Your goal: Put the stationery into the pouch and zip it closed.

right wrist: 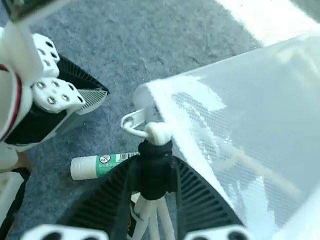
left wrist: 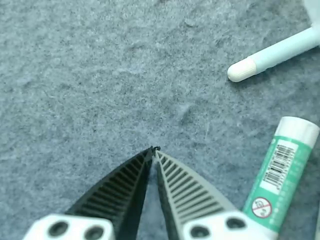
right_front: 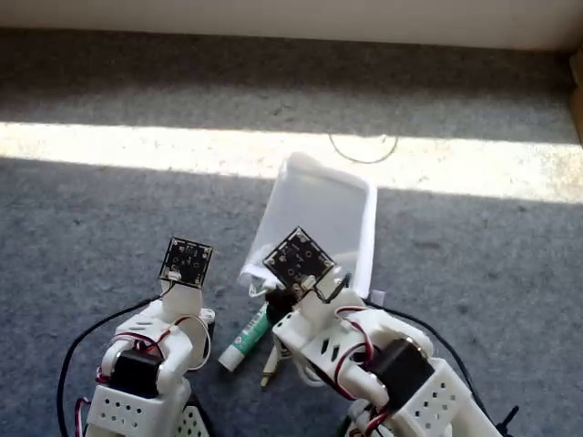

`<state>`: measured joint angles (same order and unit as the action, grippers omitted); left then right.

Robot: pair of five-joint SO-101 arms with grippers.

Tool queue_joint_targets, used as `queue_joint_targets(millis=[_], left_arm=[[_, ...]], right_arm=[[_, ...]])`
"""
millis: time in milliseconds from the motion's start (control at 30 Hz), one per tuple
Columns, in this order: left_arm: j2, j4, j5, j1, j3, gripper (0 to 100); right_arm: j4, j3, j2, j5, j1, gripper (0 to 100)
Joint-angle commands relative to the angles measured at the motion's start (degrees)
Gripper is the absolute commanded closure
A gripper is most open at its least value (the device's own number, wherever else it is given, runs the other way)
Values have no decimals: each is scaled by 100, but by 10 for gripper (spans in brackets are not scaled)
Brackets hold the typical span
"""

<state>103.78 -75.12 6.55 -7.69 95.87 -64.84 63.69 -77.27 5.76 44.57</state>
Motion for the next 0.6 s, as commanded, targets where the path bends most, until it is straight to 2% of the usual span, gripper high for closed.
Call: queue_joint_targets(millis=[0,400,567], left_arm=[[31,-26,44,48,136,994],[31,-26,44,48,136,994],[31,-26,62,22,136,994]], right_arm=[[13,22,-549,35,-321,992],[31,330,-1569,35,-980,992],[215,497,-1745,35,-1015,992]])
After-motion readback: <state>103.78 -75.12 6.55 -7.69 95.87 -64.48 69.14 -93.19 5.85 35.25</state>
